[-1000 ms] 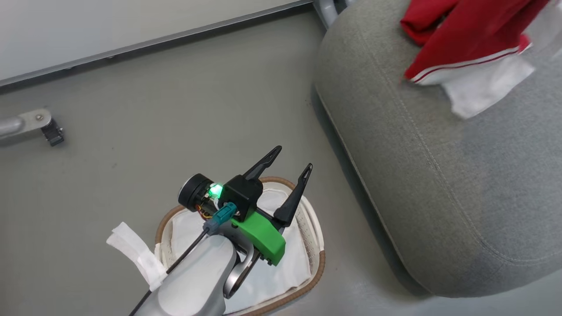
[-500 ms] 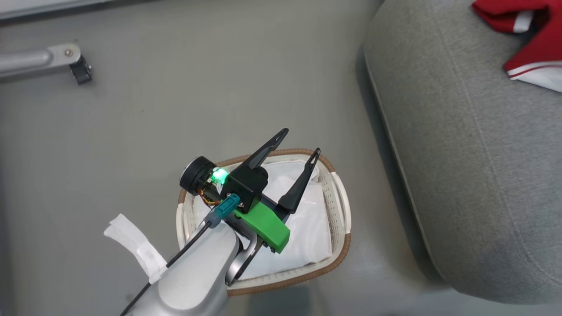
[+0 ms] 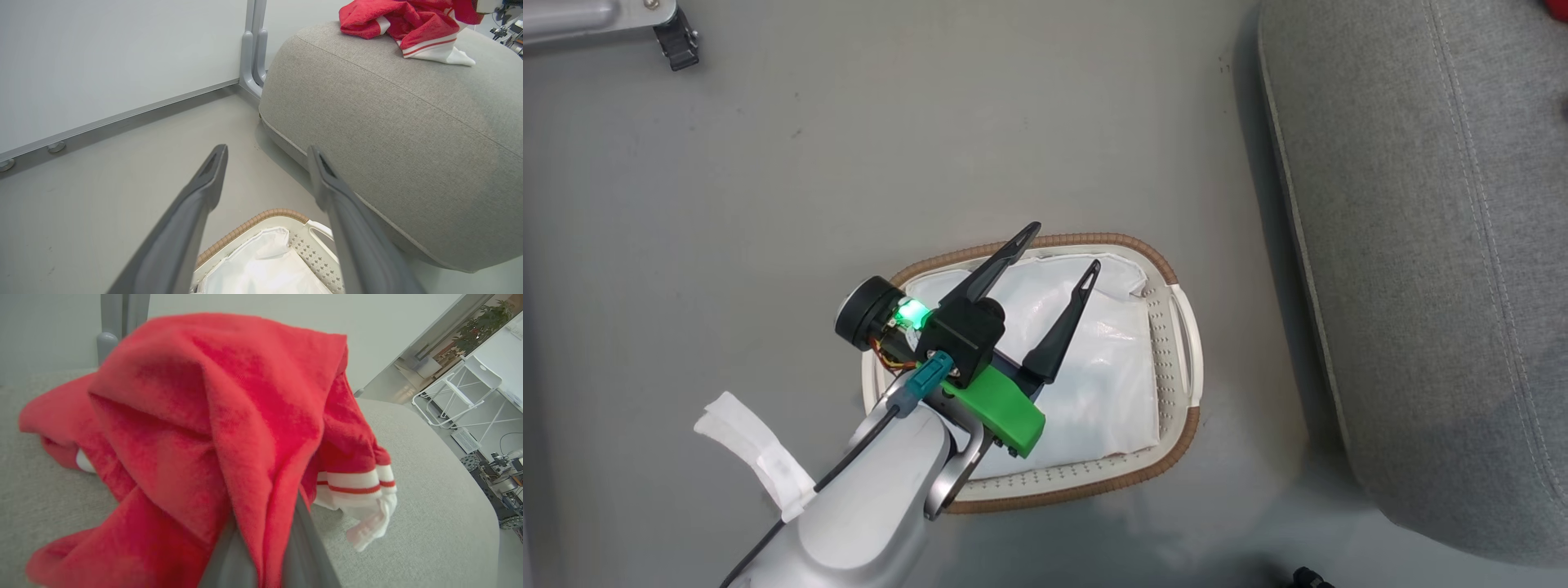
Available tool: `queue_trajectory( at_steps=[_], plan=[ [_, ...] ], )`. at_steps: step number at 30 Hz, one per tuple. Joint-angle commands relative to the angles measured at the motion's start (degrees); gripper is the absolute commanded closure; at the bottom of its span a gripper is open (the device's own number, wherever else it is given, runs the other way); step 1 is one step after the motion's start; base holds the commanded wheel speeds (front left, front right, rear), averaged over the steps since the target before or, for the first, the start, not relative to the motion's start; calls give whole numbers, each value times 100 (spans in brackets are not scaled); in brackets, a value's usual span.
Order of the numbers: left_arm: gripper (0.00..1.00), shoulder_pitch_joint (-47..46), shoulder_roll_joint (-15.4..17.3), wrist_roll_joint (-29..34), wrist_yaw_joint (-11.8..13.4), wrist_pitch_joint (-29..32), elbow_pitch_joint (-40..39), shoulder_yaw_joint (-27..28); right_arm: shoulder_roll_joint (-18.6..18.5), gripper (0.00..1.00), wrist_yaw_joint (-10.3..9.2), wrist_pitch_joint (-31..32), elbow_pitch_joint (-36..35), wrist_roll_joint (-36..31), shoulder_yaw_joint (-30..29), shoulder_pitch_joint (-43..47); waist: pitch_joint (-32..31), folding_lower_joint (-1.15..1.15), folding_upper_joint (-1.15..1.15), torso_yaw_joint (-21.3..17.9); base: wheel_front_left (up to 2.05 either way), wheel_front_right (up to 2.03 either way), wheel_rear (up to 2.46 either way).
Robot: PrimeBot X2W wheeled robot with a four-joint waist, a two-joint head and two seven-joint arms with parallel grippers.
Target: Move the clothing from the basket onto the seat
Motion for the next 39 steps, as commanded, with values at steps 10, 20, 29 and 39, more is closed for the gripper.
queue_trajectory(
  at_steps=[10,20,29,39],
  plan=[
    [0,20,126,-73,109,-2,72,78,584,0,-8,-78,-58,-333,-282,470,-206,-1,68,-325,0,0,0],
    [0,345,64,-249,202,-2,72,370,892,0,-8,-80,-743,-96,286,1043,-854,-1,68,-562,0,0,0],
    [0,815,-26,-324,219,-2,-29,838,766,0,-8,-77,-1189,327,921,1254,-1649,-1,68,-504,0,0,0],
    [0,1413,-117,-368,294,0,-179,1802,1242,0,-8,-76,-1740,802,1718,1377,-2286,-1,68,-77,0,0,0]
  ],
)
